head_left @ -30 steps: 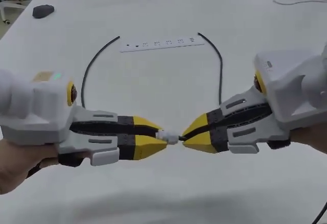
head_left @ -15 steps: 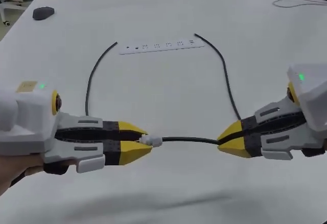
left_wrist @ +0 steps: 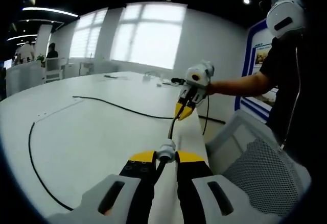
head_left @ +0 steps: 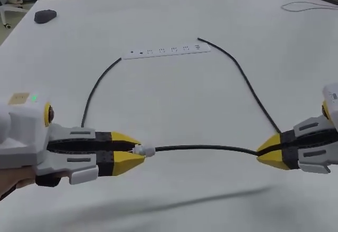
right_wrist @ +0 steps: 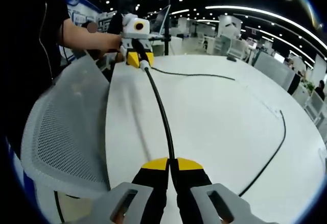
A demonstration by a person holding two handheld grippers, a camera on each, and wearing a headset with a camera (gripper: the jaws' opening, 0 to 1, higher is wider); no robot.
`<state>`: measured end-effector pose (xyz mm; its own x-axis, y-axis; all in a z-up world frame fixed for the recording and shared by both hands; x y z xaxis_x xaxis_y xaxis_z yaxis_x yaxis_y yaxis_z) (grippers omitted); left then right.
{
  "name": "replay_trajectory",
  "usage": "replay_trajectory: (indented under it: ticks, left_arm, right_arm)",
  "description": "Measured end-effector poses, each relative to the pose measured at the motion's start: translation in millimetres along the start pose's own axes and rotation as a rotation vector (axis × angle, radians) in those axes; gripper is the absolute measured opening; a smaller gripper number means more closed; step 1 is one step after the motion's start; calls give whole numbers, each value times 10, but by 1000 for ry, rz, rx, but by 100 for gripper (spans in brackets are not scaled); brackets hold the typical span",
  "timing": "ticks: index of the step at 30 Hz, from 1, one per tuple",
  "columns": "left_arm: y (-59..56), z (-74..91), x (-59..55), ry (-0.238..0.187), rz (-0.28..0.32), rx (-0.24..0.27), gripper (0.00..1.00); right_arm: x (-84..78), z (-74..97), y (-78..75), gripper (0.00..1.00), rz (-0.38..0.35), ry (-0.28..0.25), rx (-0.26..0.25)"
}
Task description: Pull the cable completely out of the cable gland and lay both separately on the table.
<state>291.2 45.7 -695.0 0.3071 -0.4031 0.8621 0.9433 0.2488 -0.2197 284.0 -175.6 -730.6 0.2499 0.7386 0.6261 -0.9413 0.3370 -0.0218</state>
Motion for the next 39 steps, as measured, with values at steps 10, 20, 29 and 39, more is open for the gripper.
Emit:
replay_trajectory:
  ticks: [10, 20, 29, 39]
  left_arm:
    - [-23, -8, 62, 6, -25, 12, 14]
    - [-118, -175, 176, 4, -66, -30, 15]
    - [-179, -209, 252, -2, -97, -52, 15]
    - [-187, -227, 285, -8, -114, -56, 15]
  right_arm:
    - [333, 75, 44, 12, -99, -61, 54]
    - [1154, -192, 390, 13, 28, -168, 138]
    - [1223, -349, 467, 4, 47, -168, 176]
    - [1231, -320, 455, 0, 94, -182, 158]
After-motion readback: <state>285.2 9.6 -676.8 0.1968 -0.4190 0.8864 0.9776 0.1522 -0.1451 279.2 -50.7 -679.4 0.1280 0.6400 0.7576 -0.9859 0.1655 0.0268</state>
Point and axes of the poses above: the centre of the closed fingertips' face, and the gripper's own axes: z roughly backward along the fingers, y roughly to its left, x roughly out of its top, the point moved 3 cm from there along z, roughly backward along the fingers, and after that the axes turned 10 degrees about y, right-handed, at the moved point
